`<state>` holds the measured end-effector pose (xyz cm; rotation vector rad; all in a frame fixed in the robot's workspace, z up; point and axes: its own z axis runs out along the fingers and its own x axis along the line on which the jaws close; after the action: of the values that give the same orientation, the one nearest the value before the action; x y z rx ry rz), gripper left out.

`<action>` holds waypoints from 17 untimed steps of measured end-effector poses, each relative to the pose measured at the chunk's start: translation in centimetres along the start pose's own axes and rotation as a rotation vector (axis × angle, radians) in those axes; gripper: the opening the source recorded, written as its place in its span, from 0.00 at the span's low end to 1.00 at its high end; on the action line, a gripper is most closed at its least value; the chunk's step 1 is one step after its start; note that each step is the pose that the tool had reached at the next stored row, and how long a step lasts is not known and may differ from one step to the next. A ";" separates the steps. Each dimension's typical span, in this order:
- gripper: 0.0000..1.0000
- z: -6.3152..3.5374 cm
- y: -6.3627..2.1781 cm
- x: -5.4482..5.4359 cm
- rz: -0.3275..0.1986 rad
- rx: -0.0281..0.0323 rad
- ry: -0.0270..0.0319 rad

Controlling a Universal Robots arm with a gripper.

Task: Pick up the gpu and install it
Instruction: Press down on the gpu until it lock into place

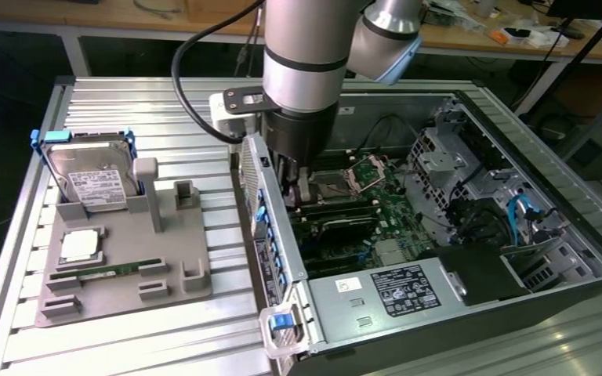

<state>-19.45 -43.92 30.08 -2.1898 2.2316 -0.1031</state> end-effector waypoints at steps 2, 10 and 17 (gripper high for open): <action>0.11 0.00 -0.35 -0.1 0.000 -0.0001 0.0009; 0.11 0.10 -2.13 -0.3 0.000 -0.0024 0.0008; 0.11 -0.21 -2.13 0.3 0.003 -0.0040 -0.0633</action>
<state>-17.33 -44.22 30.42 -2.1598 2.2038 -0.0290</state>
